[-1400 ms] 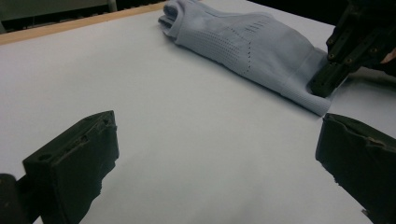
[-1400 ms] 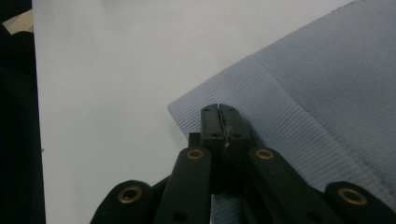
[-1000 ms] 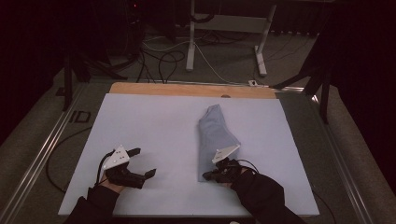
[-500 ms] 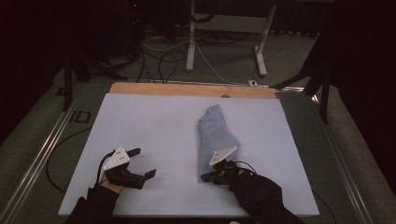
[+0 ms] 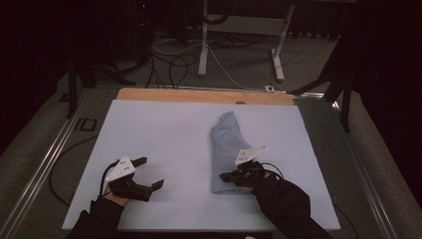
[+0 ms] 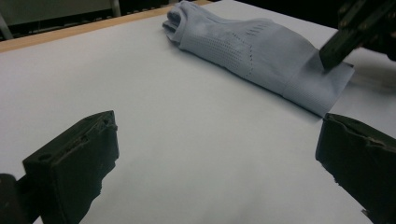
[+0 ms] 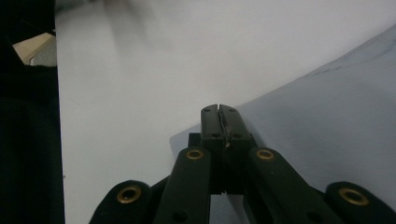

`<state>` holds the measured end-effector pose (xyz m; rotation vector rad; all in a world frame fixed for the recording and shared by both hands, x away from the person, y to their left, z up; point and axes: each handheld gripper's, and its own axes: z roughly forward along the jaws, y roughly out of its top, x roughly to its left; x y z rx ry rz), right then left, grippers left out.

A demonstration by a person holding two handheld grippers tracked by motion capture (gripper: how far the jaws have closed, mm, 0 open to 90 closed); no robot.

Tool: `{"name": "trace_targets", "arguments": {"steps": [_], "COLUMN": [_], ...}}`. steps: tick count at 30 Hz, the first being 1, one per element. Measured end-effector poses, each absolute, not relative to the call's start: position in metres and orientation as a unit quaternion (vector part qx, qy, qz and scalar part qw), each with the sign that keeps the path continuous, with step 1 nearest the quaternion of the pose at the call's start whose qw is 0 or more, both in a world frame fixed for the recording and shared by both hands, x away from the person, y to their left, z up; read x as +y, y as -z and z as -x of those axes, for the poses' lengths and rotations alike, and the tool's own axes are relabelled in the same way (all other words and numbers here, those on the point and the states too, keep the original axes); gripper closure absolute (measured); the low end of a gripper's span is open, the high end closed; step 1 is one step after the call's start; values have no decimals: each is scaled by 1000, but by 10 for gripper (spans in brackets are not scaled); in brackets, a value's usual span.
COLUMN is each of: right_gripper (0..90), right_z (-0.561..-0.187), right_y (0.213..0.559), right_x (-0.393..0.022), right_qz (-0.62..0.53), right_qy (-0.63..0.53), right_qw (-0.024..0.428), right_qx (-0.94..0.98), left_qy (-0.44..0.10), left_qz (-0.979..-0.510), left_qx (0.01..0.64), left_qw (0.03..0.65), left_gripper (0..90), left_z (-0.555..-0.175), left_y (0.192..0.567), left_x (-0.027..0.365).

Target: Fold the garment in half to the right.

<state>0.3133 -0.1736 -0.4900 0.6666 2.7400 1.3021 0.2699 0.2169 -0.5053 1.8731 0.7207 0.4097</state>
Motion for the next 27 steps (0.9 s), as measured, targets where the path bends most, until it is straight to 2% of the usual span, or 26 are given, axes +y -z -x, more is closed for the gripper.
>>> {"name": "trace_targets", "arguments": {"steps": [5,12,17,19,22,27], "right_gripper": [763,423,254,162,85,84], "right_z": [-320,-325,-325,-325,-326,-329], "right_y": [482,477,474,473,473,475], "right_x": [-183,-198,-203,-205,-208,-212], "right_qz": [-218,-237,-241,-243,-236,-245], "right_qy": [-436,-456,-462,-467,-473,-482], "right_qw": [28,40,53,53,43,50], "right_qx": [873,857,852,849,848,840], "left_qy": [-169,-161,-157,-157,-153,-148], "left_qz": [-781,-785,-787,-789,-790,-796], "left_qx": [302,301,298,295,295,290], "left_qw": [520,517,517,515,515,511], "left_gripper": [6,6,6,6,6,6], "left_z": [-270,-271,-271,-271,-271,-271], "left_y": [505,506,505,505,505,504], "left_x": [218,219,219,219,219,219]}}
